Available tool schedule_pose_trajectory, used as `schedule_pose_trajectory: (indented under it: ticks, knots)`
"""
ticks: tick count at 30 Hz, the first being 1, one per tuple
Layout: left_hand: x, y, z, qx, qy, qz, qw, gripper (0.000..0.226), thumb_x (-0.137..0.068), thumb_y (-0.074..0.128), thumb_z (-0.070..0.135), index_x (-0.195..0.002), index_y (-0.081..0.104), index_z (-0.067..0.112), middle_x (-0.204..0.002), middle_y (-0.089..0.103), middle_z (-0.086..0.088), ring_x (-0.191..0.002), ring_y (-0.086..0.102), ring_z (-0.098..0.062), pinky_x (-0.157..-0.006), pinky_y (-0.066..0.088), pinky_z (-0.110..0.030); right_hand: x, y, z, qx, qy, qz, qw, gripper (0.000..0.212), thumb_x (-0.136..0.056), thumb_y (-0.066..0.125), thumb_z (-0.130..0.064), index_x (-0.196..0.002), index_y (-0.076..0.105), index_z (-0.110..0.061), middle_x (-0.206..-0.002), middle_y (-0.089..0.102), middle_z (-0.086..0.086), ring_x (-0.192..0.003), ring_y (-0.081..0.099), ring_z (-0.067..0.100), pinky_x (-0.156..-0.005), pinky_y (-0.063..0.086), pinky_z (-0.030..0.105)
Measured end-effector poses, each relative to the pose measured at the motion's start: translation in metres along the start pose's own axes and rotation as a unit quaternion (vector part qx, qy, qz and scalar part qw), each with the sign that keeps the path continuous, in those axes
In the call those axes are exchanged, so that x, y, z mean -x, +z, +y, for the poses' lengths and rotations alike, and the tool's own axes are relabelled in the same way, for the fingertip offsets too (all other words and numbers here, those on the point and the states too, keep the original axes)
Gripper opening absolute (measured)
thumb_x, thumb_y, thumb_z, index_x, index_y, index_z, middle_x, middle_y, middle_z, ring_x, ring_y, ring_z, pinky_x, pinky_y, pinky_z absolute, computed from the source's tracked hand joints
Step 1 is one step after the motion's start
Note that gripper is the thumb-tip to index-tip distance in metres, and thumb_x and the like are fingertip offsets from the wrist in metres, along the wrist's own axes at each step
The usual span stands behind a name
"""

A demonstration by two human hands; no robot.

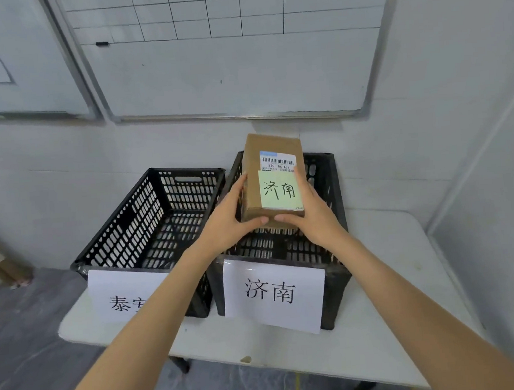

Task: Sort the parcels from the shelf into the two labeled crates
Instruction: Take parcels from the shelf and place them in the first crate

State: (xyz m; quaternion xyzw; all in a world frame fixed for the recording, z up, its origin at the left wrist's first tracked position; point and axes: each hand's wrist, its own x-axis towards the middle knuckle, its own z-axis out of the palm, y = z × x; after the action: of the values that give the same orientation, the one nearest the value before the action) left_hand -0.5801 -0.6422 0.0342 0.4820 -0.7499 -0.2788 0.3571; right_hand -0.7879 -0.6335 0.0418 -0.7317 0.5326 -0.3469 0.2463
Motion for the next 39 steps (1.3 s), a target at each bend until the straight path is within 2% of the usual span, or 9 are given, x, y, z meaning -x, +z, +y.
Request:
schedule_pose_trajectory:
  ticks: [2, 5, 9, 12, 15, 24, 30, 36, 39]
  knots:
    - [-0.017, 0.0, -0.012, -0.051, 0.005, -0.011, 0.999, 0.103, -0.079, 0.074, 0.048, -0.154, 0.005, 0.037, -0.155, 0.031, 0.011, -0.14, 0.031, -0.006, -0.114, 0.031, -0.038, -0.017, 0.005, 0.014, 0.008, 0.015, -0.003, 1.0, 0.107, -0.088, 0.072, -0.026, -0.156, -0.009, -0.029, -0.161, 0.023, 0.001, -0.142, 0.031, 0.02, -0.111, 0.037, 0.05]
    - [-0.042, -0.002, -0.028, -0.077, -0.001, -0.02, 0.997, 0.102, -0.08, 0.069, 0.056, -0.154, 0.001, 0.038, -0.159, 0.024, 0.009, -0.144, 0.026, -0.013, -0.116, 0.026, -0.044, -0.045, 0.014, 0.038, 0.008, 0.044, -0.011, 0.999, 0.106, -0.089, 0.071, -0.027, -0.156, -0.012, -0.028, -0.161, 0.022, 0.003, -0.142, 0.033, 0.021, -0.11, 0.038, 0.049]
    - [-0.073, -0.008, -0.052, -0.185, 0.006, 0.013, 0.983, 0.081, -0.091, 0.051, 0.058, -0.154, 0.005, 0.035, -0.16, 0.022, 0.002, -0.148, 0.018, -0.021, -0.118, 0.017, -0.056, -0.087, 0.032, 0.075, 0.007, 0.088, -0.024, 0.996, 0.108, -0.088, 0.072, -0.027, -0.156, -0.012, -0.028, -0.161, 0.022, 0.003, -0.142, 0.032, 0.023, -0.111, 0.037, 0.05]
    - [-0.094, -0.012, -0.072, -0.242, -0.001, 0.028, 0.97, 0.075, -0.095, 0.042, 0.057, -0.155, 0.006, 0.033, -0.162, 0.018, 0.0, -0.15, 0.011, -0.022, -0.12, 0.008, -0.052, -0.115, 0.055, 0.102, 0.025, 0.123, -0.028, 0.992, 0.109, -0.087, 0.073, -0.029, -0.156, -0.01, -0.029, -0.161, 0.02, 0.004, -0.142, 0.032, 0.025, -0.111, 0.036, 0.052]
    - [-0.115, -0.012, -0.092, -0.256, -0.003, 0.029, 0.966, 0.074, -0.096, 0.044, 0.052, -0.155, 0.005, 0.032, -0.161, 0.021, 0.0, -0.149, 0.012, -0.021, -0.12, 0.007, -0.051, -0.135, 0.084, 0.128, 0.041, 0.144, -0.037, 0.988, 0.109, -0.086, 0.074, -0.031, -0.157, -0.009, -0.028, -0.162, 0.019, 0.005, -0.141, 0.035, 0.027, -0.109, 0.039, 0.051]
    - [-0.161, 0.001, -0.139, -0.174, -0.051, 0.006, 0.983, 0.072, -0.097, 0.05, 0.043, -0.155, 0.011, 0.026, -0.159, 0.026, -0.002, -0.149, 0.016, -0.022, -0.119, 0.014, -0.055, -0.166, 0.156, 0.194, 0.053, 0.182, -0.079, 0.979, 0.108, -0.086, 0.072, -0.03, -0.155, -0.01, -0.031, -0.163, 0.012, 0.009, -0.141, 0.032, 0.031, -0.108, 0.038, 0.052]
    - [-0.173, 0.008, -0.159, -0.206, -0.041, -0.003, 0.978, 0.072, -0.096, 0.049, 0.045, -0.155, 0.012, 0.026, -0.159, 0.024, 0.0, -0.15, 0.009, -0.019, -0.12, 0.007, -0.053, -0.175, 0.188, 0.22, 0.1, 0.211, -0.105, 0.967, 0.101, -0.087, 0.071, -0.035, -0.155, -0.003, -0.041, -0.161, 0.011, 0.013, -0.139, 0.033, 0.035, -0.107, 0.039, 0.053]
    - [-0.177, 0.007, -0.173, -0.222, -0.05, -0.016, 0.974, 0.075, -0.095, 0.048, 0.049, -0.156, 0.011, 0.026, -0.16, 0.021, 0.003, -0.15, 0.005, -0.017, -0.12, 0.006, -0.053, -0.183, 0.209, 0.232, 0.085, 0.227, -0.1, 0.965, 0.089, -0.088, 0.071, -0.026, -0.153, 0.012, -0.043, -0.161, 0.011, 0.01, -0.139, 0.03, 0.036, -0.107, 0.04, 0.055]
    - [-0.177, 0.006, -0.176, -0.228, -0.052, -0.018, 0.972, 0.075, -0.095, 0.046, 0.05, -0.155, 0.01, 0.026, -0.161, 0.02, 0.004, -0.15, 0.003, -0.016, -0.121, 0.005, -0.052, -0.182, 0.215, 0.236, 0.077, 0.236, -0.099, 0.964, 0.086, -0.09, 0.069, -0.025, -0.153, 0.013, -0.042, -0.161, 0.008, 0.011, -0.142, 0.026, 0.036, -0.106, 0.04, 0.058]
